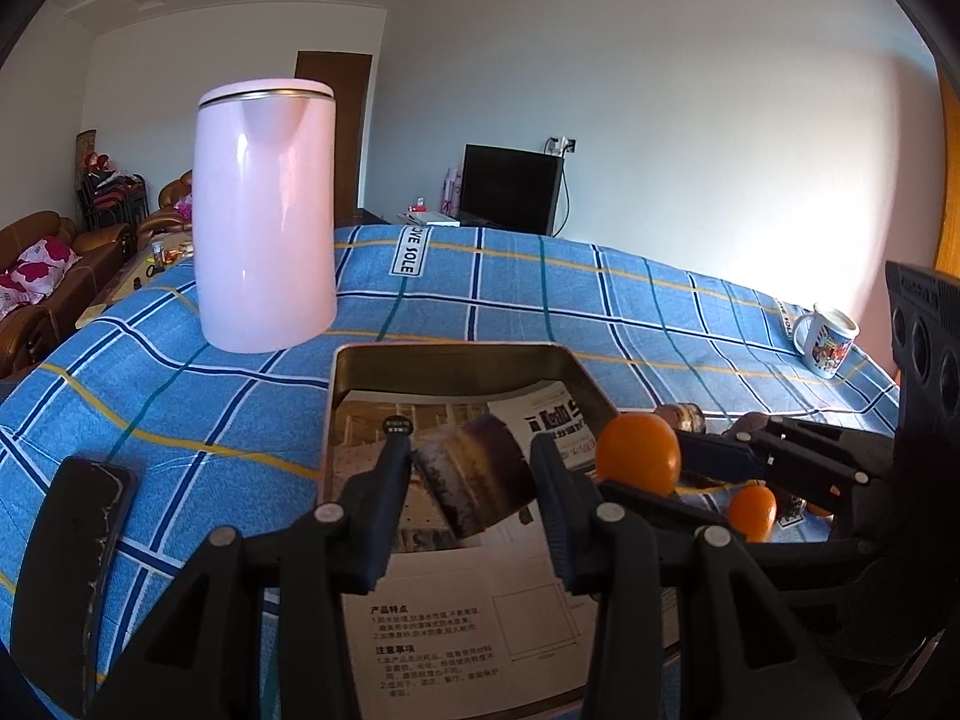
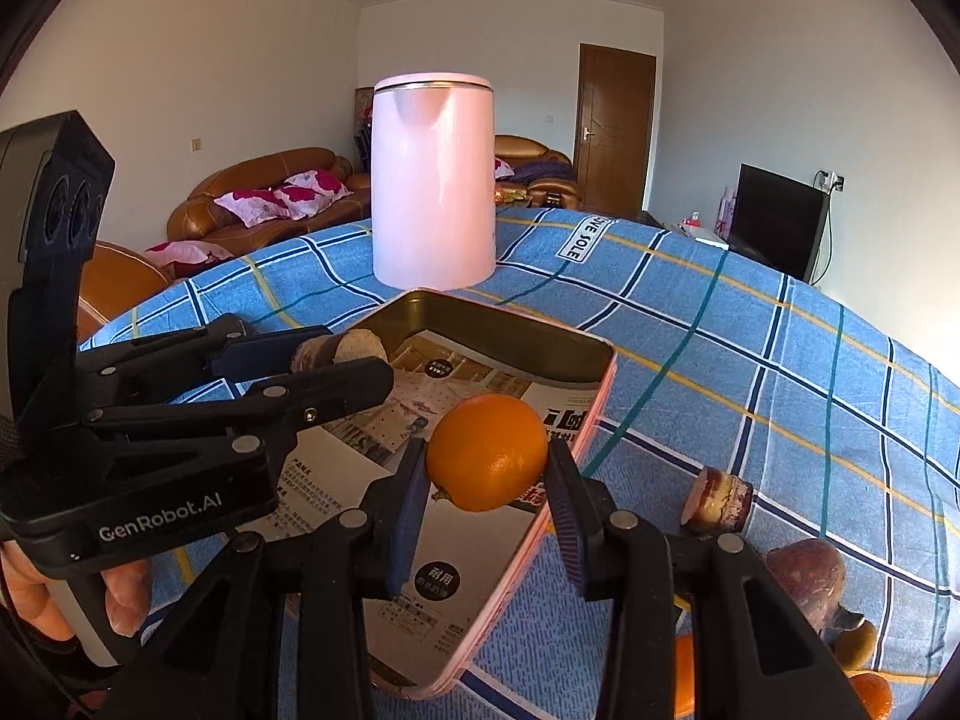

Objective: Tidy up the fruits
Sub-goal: 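Lower the orange into the tin box with the right tool while the left tool places the jar there, then grasp a small brown round fruit with the right tool while the left tool grasps an orange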

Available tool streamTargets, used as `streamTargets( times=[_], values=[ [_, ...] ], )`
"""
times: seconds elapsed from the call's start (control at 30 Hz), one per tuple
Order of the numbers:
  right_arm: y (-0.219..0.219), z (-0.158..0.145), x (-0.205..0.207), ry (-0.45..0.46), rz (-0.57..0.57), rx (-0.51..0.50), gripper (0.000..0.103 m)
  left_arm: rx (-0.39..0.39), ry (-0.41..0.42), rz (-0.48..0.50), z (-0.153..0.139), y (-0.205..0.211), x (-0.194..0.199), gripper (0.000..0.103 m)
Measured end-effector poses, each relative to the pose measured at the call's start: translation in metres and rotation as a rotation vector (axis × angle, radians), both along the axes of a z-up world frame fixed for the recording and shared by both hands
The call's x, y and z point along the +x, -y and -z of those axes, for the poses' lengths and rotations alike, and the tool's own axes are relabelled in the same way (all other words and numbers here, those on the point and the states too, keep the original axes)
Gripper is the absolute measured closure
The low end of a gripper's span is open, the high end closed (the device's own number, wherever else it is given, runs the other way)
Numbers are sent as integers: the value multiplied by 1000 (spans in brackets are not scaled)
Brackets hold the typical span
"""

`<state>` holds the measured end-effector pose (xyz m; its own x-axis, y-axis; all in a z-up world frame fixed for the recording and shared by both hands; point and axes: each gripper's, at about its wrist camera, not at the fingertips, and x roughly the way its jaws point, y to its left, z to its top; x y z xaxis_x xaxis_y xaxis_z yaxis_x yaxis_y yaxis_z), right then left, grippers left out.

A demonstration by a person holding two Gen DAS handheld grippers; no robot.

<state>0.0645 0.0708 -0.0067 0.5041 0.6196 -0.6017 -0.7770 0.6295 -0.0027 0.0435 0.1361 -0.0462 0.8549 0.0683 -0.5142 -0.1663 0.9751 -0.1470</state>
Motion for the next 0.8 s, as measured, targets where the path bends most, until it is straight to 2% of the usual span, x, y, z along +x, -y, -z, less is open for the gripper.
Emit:
streamTargets(
  times=[0.23, 0.27, 0.3, 0.37, 0.43, 0.6, 0.8],
  values=[
    [-5, 2, -2, -6, -19, -25, 61, 4, 2, -7, -1, 3, -1, 58],
    [-3, 1, -2, -5, -17, -14, 55, 5, 7, -9, -2, 4, -2, 55],
    [-1, -1, -3, -6, -15, -1, 45, 4, 16, -15, -4, 5, -3, 45],
    [6, -3, -5, 6, 6, 11, 33, 11, 40, -35, -10, 6, -8, 30],
    [17, -7, -8, 12, 13, 31, 33, 13, 63, -26, -15, 10, -13, 29],
    [74, -16, -22, 48, 70, 72, 33, 15, 91, -5, -22, 22, -22, 20],
    [169, -11, -28, 54, 266, 76, 34, 25, 85, 66, -21, 56, -20, 20]
  ],
)
